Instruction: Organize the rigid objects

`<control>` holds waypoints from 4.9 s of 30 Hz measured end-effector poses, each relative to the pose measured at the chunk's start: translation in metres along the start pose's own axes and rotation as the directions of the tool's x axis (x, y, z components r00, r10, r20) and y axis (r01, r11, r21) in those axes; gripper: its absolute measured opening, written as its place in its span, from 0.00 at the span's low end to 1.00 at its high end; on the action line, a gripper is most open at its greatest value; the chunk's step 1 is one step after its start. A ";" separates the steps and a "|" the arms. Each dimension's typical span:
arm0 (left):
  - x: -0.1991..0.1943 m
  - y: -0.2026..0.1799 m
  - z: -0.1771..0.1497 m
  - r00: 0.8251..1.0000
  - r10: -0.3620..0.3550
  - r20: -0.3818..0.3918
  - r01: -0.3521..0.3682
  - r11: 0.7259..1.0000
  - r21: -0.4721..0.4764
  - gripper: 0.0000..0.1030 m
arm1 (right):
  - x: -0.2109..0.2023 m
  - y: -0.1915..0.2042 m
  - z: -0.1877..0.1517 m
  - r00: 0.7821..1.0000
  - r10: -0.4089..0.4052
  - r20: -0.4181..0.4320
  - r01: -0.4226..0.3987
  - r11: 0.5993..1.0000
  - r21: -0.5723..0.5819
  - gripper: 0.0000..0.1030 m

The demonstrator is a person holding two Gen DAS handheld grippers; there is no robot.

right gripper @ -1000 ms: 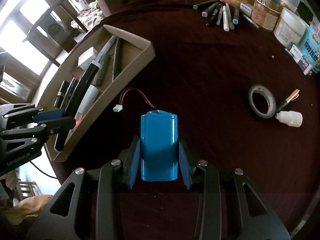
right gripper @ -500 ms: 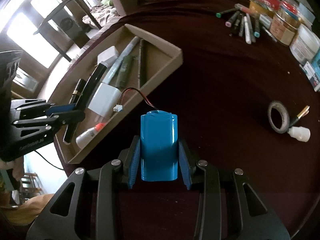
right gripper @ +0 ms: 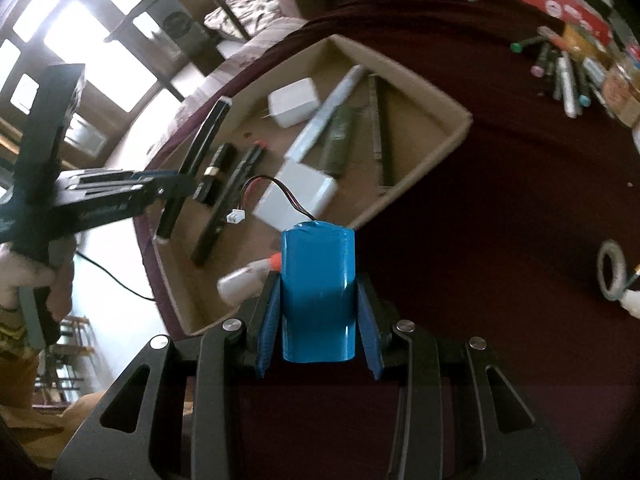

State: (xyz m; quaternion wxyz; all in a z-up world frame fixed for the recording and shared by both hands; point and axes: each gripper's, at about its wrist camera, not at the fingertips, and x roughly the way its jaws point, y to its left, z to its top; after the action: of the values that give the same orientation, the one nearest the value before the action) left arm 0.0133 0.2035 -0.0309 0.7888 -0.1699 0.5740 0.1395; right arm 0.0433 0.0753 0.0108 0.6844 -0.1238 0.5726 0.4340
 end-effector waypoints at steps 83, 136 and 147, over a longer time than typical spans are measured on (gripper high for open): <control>0.010 -0.001 -0.014 0.994 0.106 0.012 -0.106 0.994 0.040 0.65 | 0.027 0.017 0.004 0.996 -0.068 0.062 0.065 0.997 0.046 0.69; 0.119 -0.379 0.024 0.999 -0.040 0.005 0.029 0.796 0.605 0.57 | -0.109 -0.218 -0.225 0.954 -0.289 0.086 0.158 0.721 0.674 0.70; 0.083 -0.298 -0.062 0.996 -0.012 -0.085 0.058 0.825 0.563 0.56 | -0.104 -0.252 -0.140 0.965 -0.248 0.085 0.208 0.922 0.327 0.70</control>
State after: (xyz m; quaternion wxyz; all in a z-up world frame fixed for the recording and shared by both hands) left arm 0.1089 -0.0897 -0.0960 0.7832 0.0551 0.6166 -0.0575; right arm 0.1370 -0.2145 -0.0232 0.7756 -0.0515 0.5724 0.2610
